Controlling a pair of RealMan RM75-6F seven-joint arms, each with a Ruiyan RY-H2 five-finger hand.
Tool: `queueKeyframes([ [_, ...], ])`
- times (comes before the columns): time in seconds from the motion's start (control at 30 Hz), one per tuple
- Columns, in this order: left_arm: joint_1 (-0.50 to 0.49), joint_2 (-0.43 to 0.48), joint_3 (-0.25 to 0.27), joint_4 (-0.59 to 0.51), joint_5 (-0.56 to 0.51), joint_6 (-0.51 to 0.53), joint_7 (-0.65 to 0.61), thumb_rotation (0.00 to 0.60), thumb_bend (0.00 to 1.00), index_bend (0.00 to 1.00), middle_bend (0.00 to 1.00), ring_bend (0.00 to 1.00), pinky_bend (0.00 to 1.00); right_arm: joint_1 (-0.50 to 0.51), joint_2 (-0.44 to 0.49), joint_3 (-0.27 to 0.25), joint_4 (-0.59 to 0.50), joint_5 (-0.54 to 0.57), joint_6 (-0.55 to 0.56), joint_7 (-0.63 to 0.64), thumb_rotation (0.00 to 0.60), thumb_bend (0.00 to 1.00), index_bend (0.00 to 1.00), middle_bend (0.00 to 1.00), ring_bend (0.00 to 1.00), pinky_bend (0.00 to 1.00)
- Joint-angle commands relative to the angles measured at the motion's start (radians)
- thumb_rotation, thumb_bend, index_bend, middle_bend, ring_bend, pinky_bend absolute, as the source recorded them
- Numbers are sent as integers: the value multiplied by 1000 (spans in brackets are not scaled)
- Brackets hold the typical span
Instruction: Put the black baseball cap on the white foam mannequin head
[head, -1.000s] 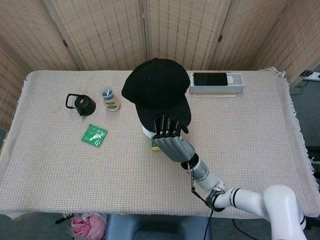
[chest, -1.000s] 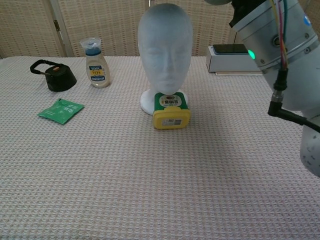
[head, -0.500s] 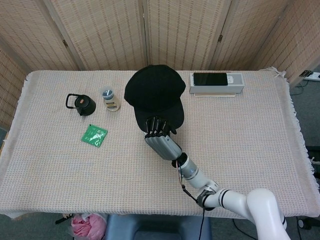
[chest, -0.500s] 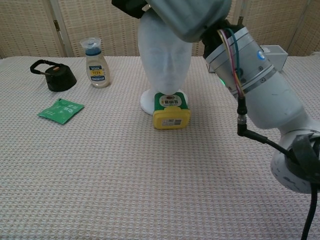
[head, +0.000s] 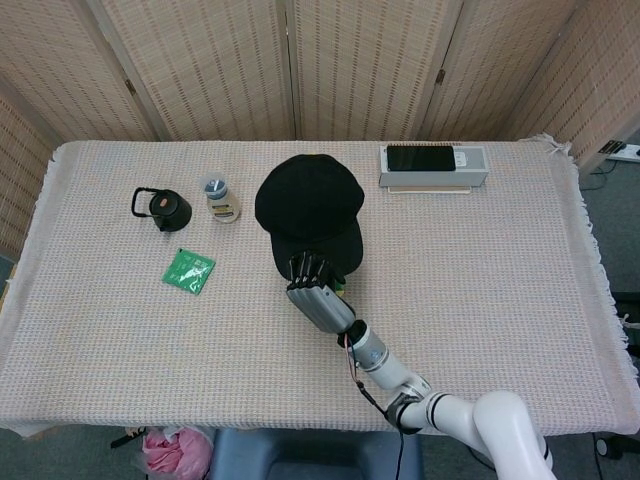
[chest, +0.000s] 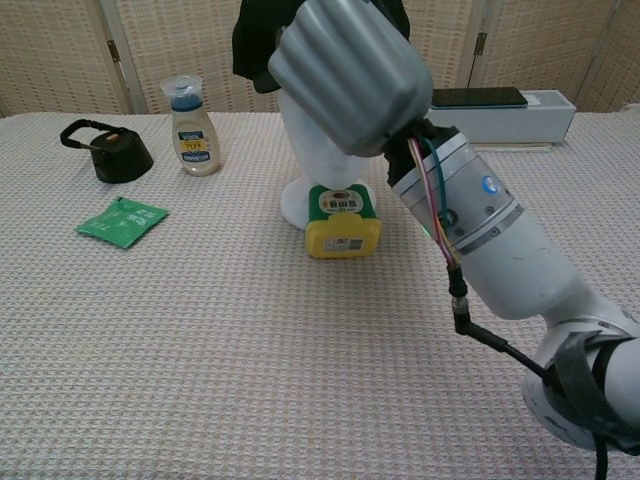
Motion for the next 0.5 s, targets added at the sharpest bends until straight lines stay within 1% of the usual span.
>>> queueKeyframes([
  [0.03,-3,2,-1,-3,-4,-8,0,600,73,174,55,41,136,-10,-6,-17,8,-5,3,19,600,529,772,684,693,890],
  [0.07,-4,2,-2,-4,-7,-10,0,600,73,174,55,40,136,-15,-6,-26,9,-8,3,23,600,503,772,679,693,890],
  [0.13,-3,3,-2,-5,-7,-9,-1,600,73,174,55,40,136,-32,-8,-32,-4,1,-3,21,600,421,752,633,685,885],
  [0.17,-2,2,-3,-5,-6,-7,-1,600,73,174,55,41,136,-44,-10,-32,-17,12,-9,15,600,365,692,579,664,866],
  [0.2,-1,2,-2,-4,-4,-5,1,600,73,174,55,41,136,-59,-13,-28,-40,29,-15,-4,600,325,607,531,638,837],
  [0.23,0,1,-2,-3,-2,-3,3,600,73,174,55,41,136,-72,-16,-22,-64,47,-20,-21,600,288,467,466,587,786],
  [0.27,0,0,-1,-3,0,-2,6,600,73,174,56,41,136,-87,-17,-15,-100,65,-27,-43,600,253,312,389,516,727],
  [0.3,0,-1,-1,-3,1,-2,8,600,73,174,55,41,136,-94,-14,-13,-126,73,-31,-60,600,236,239,345,473,700],
  [0.33,0,-1,-1,-3,2,-2,9,600,73,175,55,41,136,-101,-8,-11,-152,80,-36,-75,600,208,142,269,404,664],
  [0.37,0,0,0,-4,1,-4,9,600,73,176,56,40,136,-112,3,-11,-187,88,-42,-93,600,182,76,207,354,641],
  [0.43,-2,3,3,-6,0,-13,4,600,73,179,75,41,136,-134,20,-11,-243,103,-47,-124,600,150,18,145,307,612],
  [0.5,-5,7,2,-8,-4,-20,0,600,73,182,102,41,136,-162,46,-16,-310,117,-47,-149,600,127,1,109,280,592],
])
